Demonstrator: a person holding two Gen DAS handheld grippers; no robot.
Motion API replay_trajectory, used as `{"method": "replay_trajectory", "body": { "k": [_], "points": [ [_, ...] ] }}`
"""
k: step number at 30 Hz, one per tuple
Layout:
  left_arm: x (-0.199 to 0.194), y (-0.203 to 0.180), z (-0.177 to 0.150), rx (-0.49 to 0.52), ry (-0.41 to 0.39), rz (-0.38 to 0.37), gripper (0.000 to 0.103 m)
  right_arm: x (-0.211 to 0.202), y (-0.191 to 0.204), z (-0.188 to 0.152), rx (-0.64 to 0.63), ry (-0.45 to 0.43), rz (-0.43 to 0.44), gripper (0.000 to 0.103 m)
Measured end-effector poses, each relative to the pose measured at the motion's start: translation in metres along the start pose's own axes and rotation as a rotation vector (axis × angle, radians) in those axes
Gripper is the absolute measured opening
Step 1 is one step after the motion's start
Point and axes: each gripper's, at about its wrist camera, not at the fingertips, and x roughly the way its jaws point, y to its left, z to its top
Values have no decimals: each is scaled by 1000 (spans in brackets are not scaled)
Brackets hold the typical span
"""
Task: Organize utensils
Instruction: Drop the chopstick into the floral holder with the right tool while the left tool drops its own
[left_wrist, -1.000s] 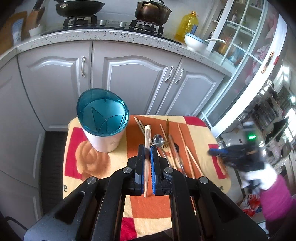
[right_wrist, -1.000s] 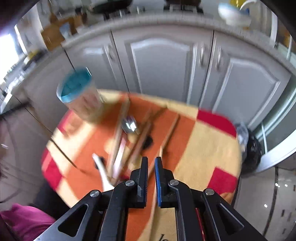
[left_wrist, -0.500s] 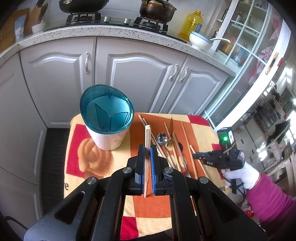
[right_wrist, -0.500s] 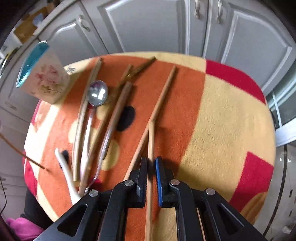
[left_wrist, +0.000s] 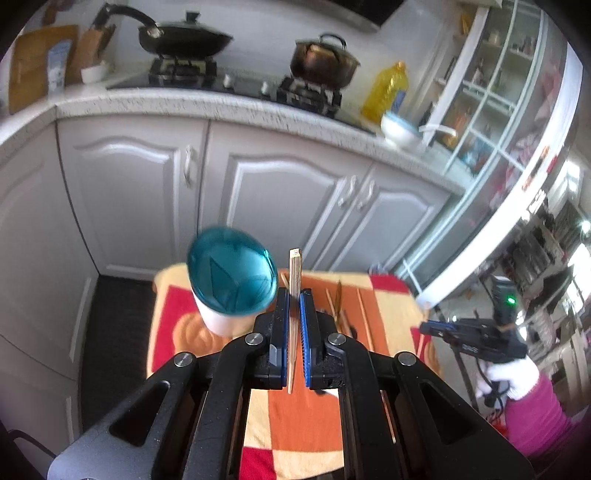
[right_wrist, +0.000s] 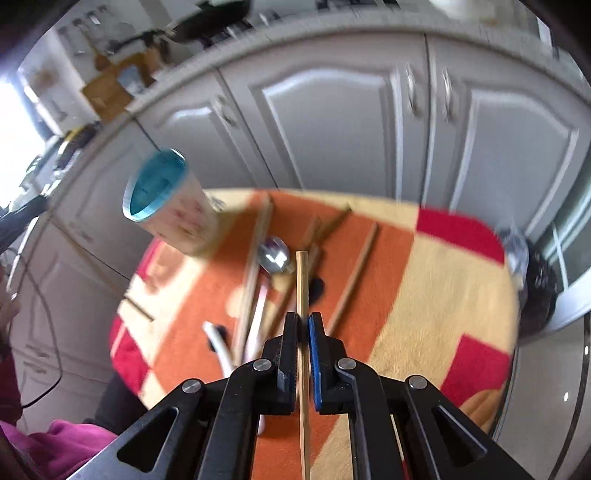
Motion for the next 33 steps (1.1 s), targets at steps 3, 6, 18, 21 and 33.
{"method": "replay_trajectory", "body": {
  "k": [3,6,18,21,33],
  "points": [
    [-16,5,17,4,-56,34,4,-28,25,19,-48,-67,44,5],
    [-26,11,36,3,-106,69,4,-53,47,46,-93,-143,94,5],
    [2,40,83,6,-182,207,4,-76,154,175,-292,-312,181,5],
    [19,47,85,-11,-156,207,4,-62,169,194,-318,-303,184,5],
    [86,71,60,-81,-27,223,4,81,175,215,-300,-62,216,5]
  ]
}}
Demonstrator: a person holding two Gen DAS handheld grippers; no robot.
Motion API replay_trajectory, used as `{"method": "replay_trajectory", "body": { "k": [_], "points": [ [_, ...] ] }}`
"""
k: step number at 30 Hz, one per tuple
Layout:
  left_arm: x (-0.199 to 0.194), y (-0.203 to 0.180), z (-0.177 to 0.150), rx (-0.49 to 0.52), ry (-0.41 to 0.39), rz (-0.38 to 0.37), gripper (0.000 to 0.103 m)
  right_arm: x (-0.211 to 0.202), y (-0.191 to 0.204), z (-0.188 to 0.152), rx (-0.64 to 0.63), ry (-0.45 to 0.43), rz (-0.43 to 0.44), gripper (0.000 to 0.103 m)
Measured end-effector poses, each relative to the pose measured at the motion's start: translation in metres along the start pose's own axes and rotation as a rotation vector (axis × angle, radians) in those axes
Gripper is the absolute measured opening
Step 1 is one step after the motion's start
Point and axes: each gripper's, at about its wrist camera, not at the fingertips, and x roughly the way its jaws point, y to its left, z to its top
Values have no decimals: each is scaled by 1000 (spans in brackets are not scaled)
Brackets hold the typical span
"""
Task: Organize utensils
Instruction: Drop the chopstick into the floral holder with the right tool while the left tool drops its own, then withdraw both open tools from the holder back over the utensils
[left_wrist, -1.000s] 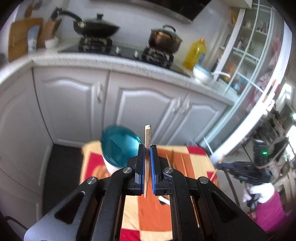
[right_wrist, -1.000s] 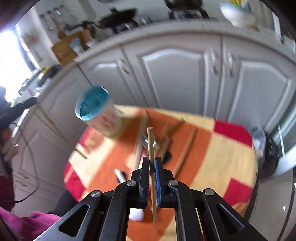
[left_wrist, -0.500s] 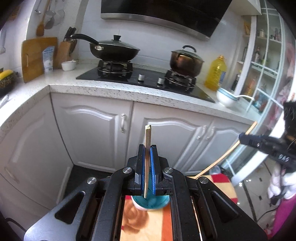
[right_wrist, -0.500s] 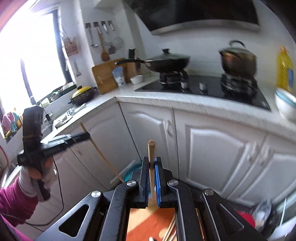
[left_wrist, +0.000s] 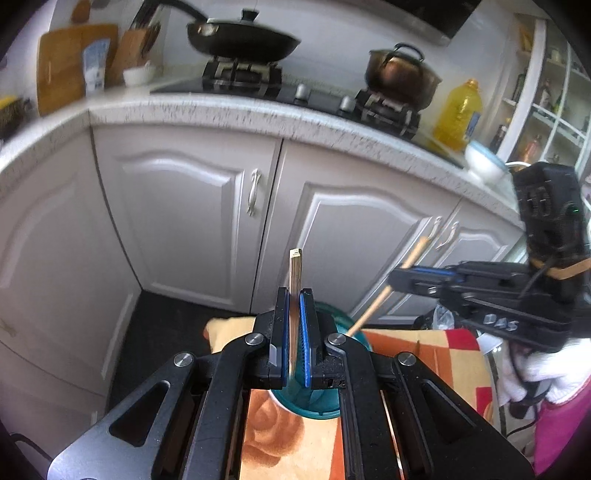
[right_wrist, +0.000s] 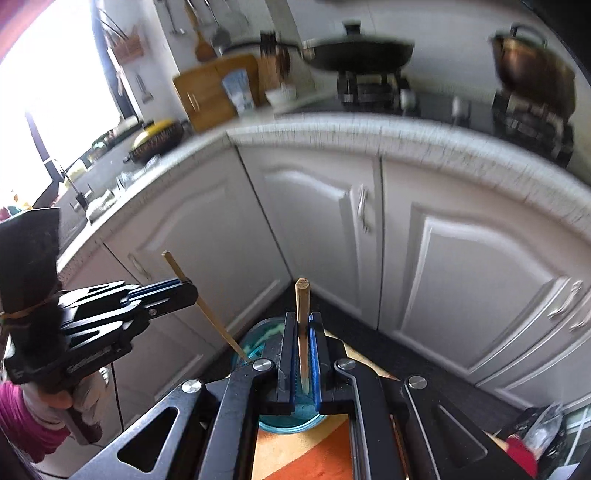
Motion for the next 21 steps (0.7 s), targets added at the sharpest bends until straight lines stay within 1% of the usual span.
{"method": "replay_trajectory", "body": {
  "k": [3,6,8,9,10,11,12,13,16,21],
  "points": [
    [8,4,-4,-17,8,9,4,31,-8,-4,16,57,10,5],
    [12,5,-6,-20,14,11,4,44,-11,-4,43,66,19,5],
    [12,5,-7,-18,14,12,5,45,-12,-5,42,55,8,7],
    [12,5,-7,-12,11,15,7,43,-12,-6,37,48,1,18],
    [12,5,-8,-8,10,18,9,41,-12,-8,41,43,0,42],
    [11,5,-7,-9,10,24,18,38,-13,-10,49,40,3,50],
    [10,5,-8,-14,9,25,28,36,-15,-12,64,37,8,52],
    [8,7,-9,-24,6,17,32,33,-16,-15,72,41,11,52],
    [-1,9,-11,-35,1,18,33,21,-14,-24,65,38,-16,52],
    [-23,7,-16,-30,-20,22,36,-9,-11,-45,98,11,-15,52]
  ]
}}
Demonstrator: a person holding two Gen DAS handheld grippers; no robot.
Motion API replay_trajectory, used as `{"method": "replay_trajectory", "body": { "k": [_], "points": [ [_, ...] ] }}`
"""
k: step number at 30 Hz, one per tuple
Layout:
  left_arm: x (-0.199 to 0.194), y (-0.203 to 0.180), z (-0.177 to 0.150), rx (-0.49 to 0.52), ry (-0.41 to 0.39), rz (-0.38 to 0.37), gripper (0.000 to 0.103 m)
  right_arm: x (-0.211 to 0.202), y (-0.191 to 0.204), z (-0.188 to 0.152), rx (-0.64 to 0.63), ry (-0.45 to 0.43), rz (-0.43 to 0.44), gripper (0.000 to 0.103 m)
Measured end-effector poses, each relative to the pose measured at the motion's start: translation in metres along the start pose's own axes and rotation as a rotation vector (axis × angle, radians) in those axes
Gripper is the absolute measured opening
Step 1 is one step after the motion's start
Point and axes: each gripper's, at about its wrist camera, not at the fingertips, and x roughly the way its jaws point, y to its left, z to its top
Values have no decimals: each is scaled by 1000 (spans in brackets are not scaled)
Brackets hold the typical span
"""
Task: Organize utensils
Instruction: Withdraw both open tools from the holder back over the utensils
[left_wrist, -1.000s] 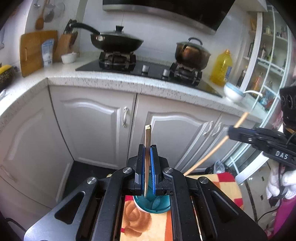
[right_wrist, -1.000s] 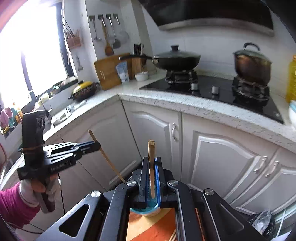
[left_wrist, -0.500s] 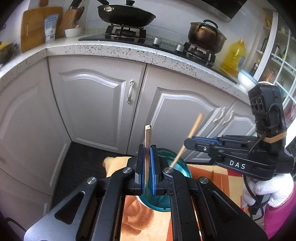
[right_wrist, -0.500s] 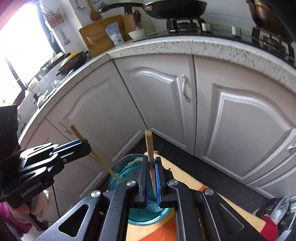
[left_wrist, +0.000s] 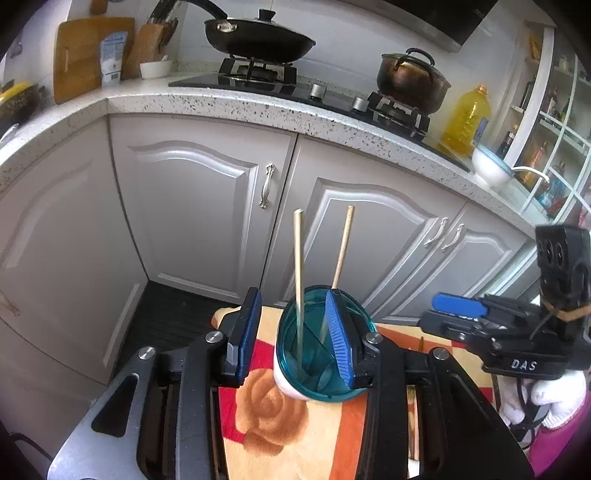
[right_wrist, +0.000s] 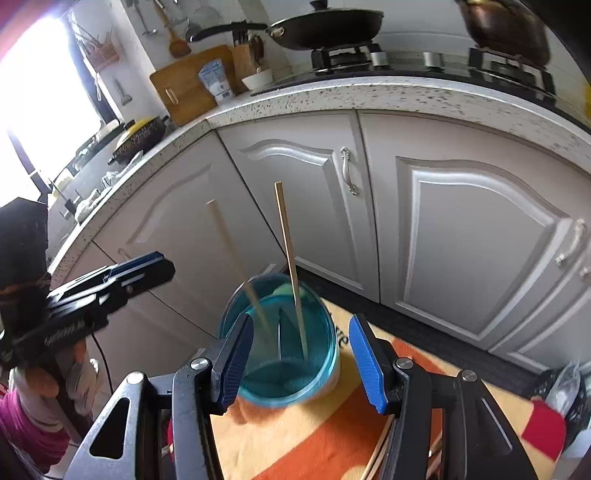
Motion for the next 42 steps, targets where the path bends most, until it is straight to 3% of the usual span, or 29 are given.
{"method": "replay_trajectory", "body": {
  "k": [12,16,23,32,42],
  "points": [
    [-68,-45,-18,86,-106,-41,39,-85,10,-58,15,-105,-148,53],
    [-82,-68,-30,120,-113,-74,39,-114,8,-80,30,-139,-223,63],
    [-88,-104,-53,177,-94,-118,40,-151,1,-120,88,-159,-313,64],
    [-88,-136,-78,228,-65,-162,40,-176,-8,-164,140,-159,-367,64],
    [-70,-151,-98,268,-33,-138,40,-190,-22,-195,212,-157,-401,65]
  ]
}}
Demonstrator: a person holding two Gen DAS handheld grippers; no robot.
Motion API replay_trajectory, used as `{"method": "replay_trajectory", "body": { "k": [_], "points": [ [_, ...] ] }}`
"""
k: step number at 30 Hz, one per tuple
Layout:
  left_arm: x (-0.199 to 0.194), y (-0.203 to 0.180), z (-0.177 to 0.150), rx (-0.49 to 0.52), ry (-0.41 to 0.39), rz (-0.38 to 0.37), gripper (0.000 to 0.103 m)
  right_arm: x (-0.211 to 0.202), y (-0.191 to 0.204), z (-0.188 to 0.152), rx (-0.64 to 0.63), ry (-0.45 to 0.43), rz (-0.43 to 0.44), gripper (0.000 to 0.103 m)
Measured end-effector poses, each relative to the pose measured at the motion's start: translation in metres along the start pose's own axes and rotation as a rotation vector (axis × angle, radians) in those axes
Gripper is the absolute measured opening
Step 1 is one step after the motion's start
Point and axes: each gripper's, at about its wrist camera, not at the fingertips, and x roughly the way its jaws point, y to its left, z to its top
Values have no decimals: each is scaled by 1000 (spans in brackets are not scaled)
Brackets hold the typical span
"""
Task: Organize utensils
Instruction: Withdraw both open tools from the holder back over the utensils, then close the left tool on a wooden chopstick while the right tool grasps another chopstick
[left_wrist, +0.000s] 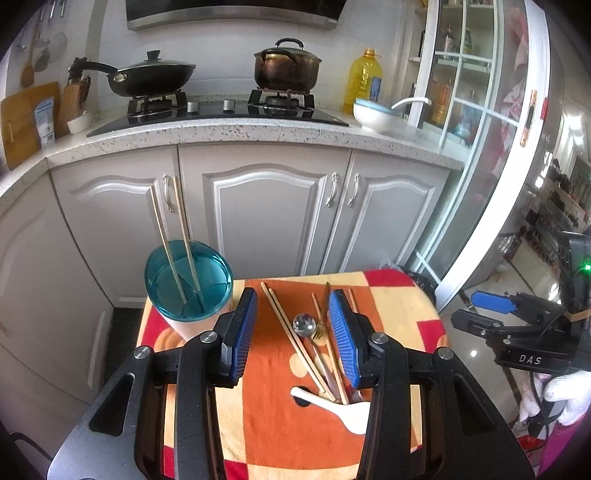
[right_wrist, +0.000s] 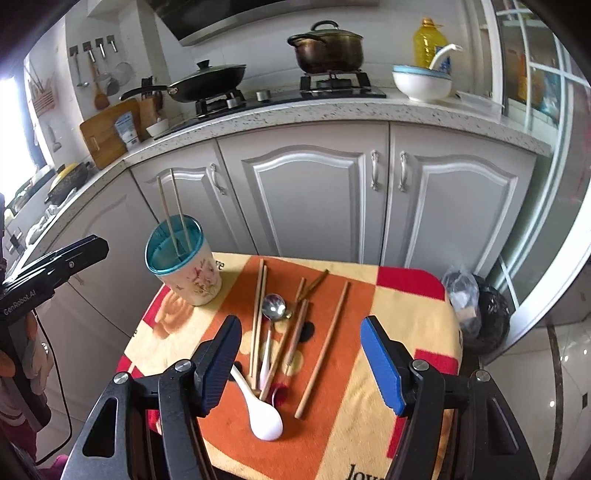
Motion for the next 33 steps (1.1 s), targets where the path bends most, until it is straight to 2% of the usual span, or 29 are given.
{"method": "replay_trajectory", "body": {
  "k": [12,17,23,33],
  "points": [
    [30,0,-12,15,54,20,40,30,-15,-16,35,72,-24,65],
    [42,13,-19,-30,88,1,40,45,-15,-16,38,102,-19,65],
    [64,33,-37,-91,166,-32,40,68,-18,-18,55,127,-11,65],
    [102,40,-62,-126,263,-63,39,115,-21,-20,86,188,26,65]
  ]
}}
